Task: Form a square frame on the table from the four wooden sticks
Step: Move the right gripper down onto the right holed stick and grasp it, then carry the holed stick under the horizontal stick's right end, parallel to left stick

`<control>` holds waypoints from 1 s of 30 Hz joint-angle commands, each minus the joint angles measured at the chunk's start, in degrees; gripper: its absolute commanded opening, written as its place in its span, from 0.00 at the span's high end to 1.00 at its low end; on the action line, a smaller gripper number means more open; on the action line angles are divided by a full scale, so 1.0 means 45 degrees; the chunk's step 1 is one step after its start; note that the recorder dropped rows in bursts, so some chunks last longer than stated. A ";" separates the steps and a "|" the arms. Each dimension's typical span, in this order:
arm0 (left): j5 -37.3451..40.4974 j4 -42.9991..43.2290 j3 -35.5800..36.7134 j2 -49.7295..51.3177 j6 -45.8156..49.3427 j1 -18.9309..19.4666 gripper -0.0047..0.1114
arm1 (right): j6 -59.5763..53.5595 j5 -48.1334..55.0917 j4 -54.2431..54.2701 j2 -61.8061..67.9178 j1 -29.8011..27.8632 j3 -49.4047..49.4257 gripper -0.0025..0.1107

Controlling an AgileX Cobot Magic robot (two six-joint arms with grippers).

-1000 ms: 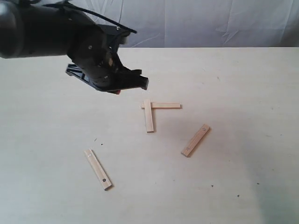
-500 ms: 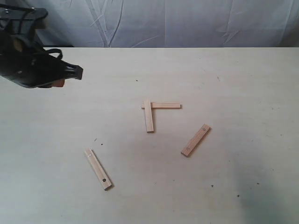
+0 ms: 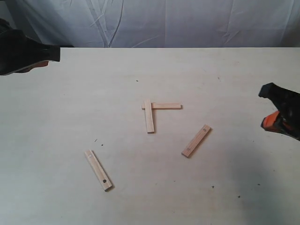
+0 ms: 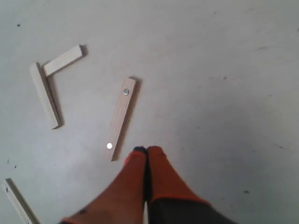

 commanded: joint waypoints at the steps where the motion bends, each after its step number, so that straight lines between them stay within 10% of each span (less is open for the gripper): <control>1: -0.0086 -0.0134 0.0065 -0.0089 0.0031 0.0051 0.96 | 0.0776 -0.0299 0.0051 0.1721 0.1726 -0.1330 0.99; 16: -0.0237 -0.0459 0.0065 -0.0089 0.0031 0.0051 0.96 | 1.3828 0.0451 -0.9436 0.8258 0.6758 -0.5983 0.89; 20: -0.0237 -0.0649 0.0065 -0.0089 0.0031 0.0051 0.96 | 1.4601 0.0419 -0.9628 0.8970 0.6758 -0.5983 0.56; 30: -0.0335 -0.0680 0.0065 -0.0089 0.0031 0.0051 0.96 | 1.5462 0.0074 -1.0255 0.9944 0.6758 -0.5983 0.56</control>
